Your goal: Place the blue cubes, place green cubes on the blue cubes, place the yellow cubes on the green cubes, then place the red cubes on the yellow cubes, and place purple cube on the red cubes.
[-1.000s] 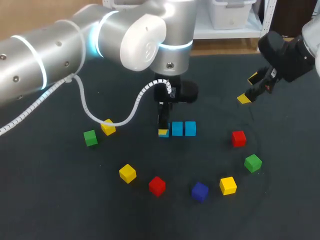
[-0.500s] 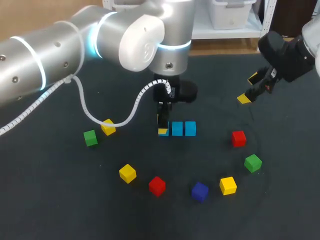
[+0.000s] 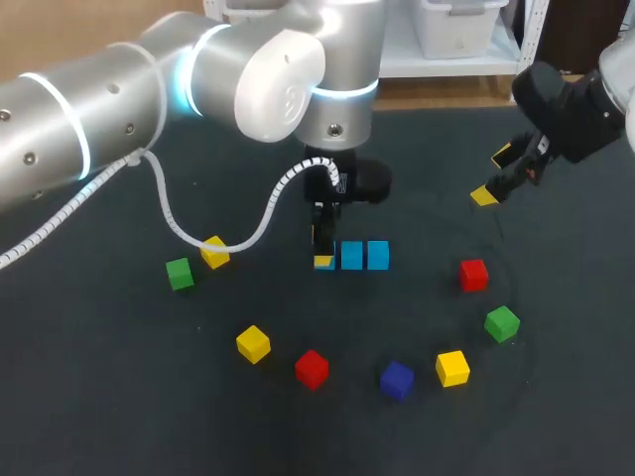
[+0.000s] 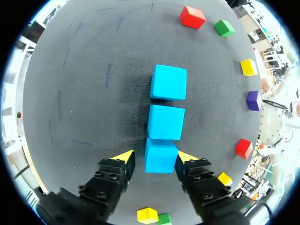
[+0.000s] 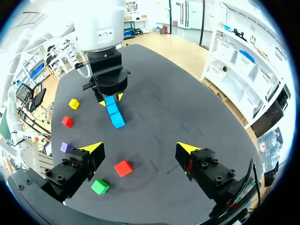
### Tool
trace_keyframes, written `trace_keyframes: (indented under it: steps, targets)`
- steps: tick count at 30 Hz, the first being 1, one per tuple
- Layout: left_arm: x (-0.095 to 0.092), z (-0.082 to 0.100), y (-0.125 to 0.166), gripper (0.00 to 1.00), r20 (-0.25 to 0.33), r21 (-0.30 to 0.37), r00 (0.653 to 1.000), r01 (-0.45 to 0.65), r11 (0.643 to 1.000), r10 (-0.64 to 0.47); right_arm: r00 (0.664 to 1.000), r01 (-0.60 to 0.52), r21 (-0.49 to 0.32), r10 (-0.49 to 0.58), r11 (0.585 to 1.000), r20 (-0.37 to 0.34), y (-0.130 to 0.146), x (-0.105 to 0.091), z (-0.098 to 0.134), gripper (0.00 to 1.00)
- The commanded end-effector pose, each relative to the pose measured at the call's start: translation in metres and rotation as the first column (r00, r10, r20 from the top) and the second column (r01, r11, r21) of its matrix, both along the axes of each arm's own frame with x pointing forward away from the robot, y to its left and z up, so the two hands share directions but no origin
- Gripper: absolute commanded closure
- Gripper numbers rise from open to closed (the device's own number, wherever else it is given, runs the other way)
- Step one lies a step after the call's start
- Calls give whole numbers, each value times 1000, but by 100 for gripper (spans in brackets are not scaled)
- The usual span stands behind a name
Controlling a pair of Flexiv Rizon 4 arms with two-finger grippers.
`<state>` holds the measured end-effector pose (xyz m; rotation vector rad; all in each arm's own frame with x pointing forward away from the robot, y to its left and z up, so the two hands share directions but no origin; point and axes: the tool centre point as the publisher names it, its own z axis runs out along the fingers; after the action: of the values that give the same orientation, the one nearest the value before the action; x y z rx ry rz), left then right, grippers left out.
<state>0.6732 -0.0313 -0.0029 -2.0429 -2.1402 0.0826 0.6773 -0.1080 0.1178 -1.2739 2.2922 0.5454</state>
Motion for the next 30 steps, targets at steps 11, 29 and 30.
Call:
trace_keyframes:
  steps: [11,29,30]
  targets:
    - [1,1,0,2,-15,-15,1000,-23,1000,22,1000,-1,2,1,1000,0,0,0,0,0]
    - [-13,62,52,0,10,-47,941,-338,940,339,1000,-1,2,1,1000,0,0,0,0,0]
    - [-16,66,59,0,16,-58,931,-364,930,365,1000,-1,2,1,1000,0,0,0,0,0]
